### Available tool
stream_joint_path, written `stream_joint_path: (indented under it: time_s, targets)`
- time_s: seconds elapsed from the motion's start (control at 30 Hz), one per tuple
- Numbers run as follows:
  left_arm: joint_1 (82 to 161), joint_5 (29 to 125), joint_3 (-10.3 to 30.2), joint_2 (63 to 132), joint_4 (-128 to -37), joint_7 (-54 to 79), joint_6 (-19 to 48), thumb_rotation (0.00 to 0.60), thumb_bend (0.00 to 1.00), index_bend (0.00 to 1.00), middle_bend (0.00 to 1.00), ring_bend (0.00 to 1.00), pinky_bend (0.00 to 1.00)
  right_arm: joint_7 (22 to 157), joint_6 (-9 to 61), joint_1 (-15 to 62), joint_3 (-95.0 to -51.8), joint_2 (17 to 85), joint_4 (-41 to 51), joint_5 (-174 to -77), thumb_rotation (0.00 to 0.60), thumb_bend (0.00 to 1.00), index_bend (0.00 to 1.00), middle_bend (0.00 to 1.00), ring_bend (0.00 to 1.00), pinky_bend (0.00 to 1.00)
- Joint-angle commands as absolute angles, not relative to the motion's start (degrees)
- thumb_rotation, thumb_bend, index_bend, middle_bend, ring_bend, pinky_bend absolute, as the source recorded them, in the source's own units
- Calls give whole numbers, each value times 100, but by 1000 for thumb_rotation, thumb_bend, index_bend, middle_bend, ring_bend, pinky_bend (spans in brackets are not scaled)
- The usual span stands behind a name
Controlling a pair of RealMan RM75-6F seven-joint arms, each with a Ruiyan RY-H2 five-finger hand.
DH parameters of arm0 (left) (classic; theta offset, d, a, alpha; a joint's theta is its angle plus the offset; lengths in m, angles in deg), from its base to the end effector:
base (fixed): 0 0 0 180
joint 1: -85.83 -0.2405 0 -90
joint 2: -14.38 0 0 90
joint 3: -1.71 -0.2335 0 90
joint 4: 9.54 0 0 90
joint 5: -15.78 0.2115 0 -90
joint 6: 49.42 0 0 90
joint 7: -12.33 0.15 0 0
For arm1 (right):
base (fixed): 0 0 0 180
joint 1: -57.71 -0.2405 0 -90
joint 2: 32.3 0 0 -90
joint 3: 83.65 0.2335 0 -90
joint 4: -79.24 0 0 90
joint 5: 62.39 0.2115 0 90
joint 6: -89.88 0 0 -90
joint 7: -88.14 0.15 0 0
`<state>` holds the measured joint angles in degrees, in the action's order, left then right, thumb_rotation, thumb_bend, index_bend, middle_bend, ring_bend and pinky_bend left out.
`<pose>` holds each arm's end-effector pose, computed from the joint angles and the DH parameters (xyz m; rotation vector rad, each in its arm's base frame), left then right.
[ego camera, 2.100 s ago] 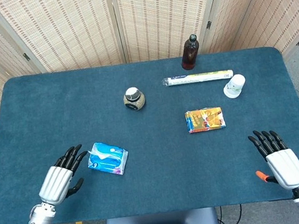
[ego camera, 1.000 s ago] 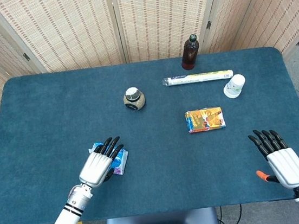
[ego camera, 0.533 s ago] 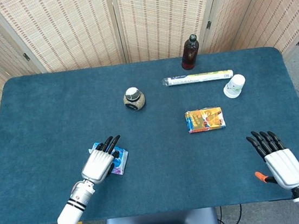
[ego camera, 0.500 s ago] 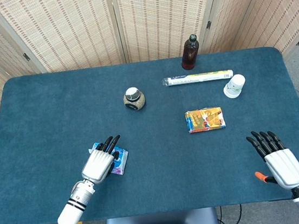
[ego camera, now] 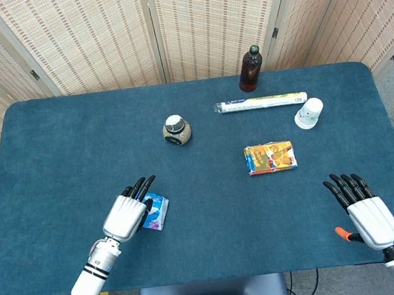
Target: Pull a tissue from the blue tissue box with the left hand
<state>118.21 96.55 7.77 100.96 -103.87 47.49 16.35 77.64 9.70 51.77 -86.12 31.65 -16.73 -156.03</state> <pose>-0.1235 0.2716 -0.0032 -1.9297 -0.5627 -0.9422 -0.2693 -0.1660 0.1116 1.6594 -0.8496 0.7897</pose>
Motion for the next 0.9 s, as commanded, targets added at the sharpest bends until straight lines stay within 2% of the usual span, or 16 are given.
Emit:
stream_joint_path:
  time_s: [0.03, 0.13, 0.2, 0.5, 0.73, 0.9]
  targets:
    - [11804, 9739, 768, 10003, -10515, 4741, 1718, 600, 633, 589, 75, 119, 338, 7766, 972, 5176, -8613, 3164, -1674, -15602, 600, 35, 0, 0, 0, 0]
    - [11792, 9955, 803, 9829, -10844, 4793, 1918, 600, 633, 592, 77, 120, 338, 7760, 969, 5176, -8620, 3164, -1677, -15616, 600, 35, 0, 0, 0, 0]
    - [11774, 10192, 865, 9513, -11407, 4945, 2119, 600, 635, 593, 80, 121, 339, 7767, 945, 5184, -8622, 3160, -1681, -15630, 600, 35, 0, 0, 0, 0]
    - [11851, 9999, 1356, 8614, -12914, 5933, 2273, 600, 635, 597, 82, 126, 339, 7791, 877, 5208, -8649, 3142, -1687, -15705, 600, 34, 0, 0, 0, 0]
    - [11948, 9510, 1706, 8170, -13452, 6352, 2319, 600, 635, 601, 89, 132, 339, 7807, 842, 5220, -8661, 3130, -1686, -15749, 600, 35, 0, 0, 0, 0]
    - [11961, 9250, 1831, 7989, -13455, 6267, 2408, 600, 635, 601, 90, 132, 338, 7818, 827, 5225, -8661, 3122, -1690, -15756, 600, 35, 0, 0, 0, 0]
